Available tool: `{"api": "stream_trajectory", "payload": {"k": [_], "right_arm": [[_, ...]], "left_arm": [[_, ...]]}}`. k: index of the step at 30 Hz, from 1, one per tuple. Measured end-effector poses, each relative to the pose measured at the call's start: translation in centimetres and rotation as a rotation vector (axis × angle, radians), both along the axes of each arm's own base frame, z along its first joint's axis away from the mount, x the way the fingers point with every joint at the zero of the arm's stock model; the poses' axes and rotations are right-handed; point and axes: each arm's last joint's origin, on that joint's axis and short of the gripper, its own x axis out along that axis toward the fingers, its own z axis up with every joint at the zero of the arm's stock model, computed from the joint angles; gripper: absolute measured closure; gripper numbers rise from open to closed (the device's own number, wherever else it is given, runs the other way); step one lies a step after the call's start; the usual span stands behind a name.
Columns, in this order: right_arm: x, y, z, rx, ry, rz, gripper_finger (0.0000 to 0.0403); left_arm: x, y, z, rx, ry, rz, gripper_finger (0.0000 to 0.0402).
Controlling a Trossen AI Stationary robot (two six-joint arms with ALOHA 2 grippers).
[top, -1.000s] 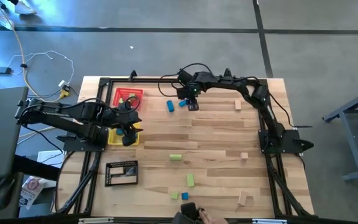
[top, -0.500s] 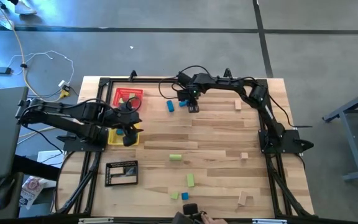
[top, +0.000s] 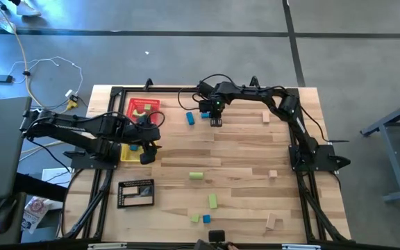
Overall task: Sort & place blocks by color
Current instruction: Put the rectangular blue block into the yellow basket
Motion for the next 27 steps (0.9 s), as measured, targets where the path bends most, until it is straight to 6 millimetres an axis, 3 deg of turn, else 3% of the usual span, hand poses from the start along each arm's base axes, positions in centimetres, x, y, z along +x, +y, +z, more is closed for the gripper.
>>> {"api": "stream_trajectory", "payload": {"k": [5, 8, 17, 27], "right_arm": [[-0.2, 0.7, 0.4, -0.021, 0.048, -0.030, 0.0332], [0.1, 1.9, 1.7, -0.086, 0.049, -0.024, 0.0332], [1.2, 6.6, 6.1, -0.196, -0.045, 0.016, 0.0332], [3.6, 13.0, 8.2, -0.299, -0.209, 0.103, 0.0332]], "left_arm": [[0.2, 0.0, 0.1, -0.012, -0.032, 0.021, 0.0206], [0.4, 0.2, 0.3, -0.040, -0.069, 0.069, 0.0206], [0.2, 2.3, 0.4, -0.096, -0.124, 0.265, 0.0206], [-0.2, 4.1, 0.4, -0.138, -0.135, 0.336, 0.0206]]}}
